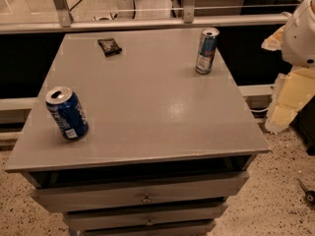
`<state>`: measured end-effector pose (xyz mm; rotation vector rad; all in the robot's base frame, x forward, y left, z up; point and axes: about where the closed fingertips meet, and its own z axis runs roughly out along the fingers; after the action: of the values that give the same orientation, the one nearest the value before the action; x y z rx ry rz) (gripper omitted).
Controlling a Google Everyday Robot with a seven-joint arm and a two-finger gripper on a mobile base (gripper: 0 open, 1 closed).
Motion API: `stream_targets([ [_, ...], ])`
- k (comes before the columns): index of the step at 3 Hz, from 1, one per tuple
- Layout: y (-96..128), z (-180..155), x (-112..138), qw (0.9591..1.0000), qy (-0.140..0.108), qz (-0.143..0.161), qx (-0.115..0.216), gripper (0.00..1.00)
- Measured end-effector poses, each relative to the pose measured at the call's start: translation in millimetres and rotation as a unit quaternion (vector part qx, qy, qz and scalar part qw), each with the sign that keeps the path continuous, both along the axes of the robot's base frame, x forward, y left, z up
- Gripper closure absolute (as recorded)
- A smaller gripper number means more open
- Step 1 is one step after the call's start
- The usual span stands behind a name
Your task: Move redbull can near pepsi can
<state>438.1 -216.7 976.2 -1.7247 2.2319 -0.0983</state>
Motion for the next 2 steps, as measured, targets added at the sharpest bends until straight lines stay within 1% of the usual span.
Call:
stream_targets([
  [1, 0, 0, 0, 1.0, -0.001, 0.0, 0.0, 0.0],
  [2, -6, -6, 12, 0.9998, -0.014, -0.011, 0.001, 0.0],
])
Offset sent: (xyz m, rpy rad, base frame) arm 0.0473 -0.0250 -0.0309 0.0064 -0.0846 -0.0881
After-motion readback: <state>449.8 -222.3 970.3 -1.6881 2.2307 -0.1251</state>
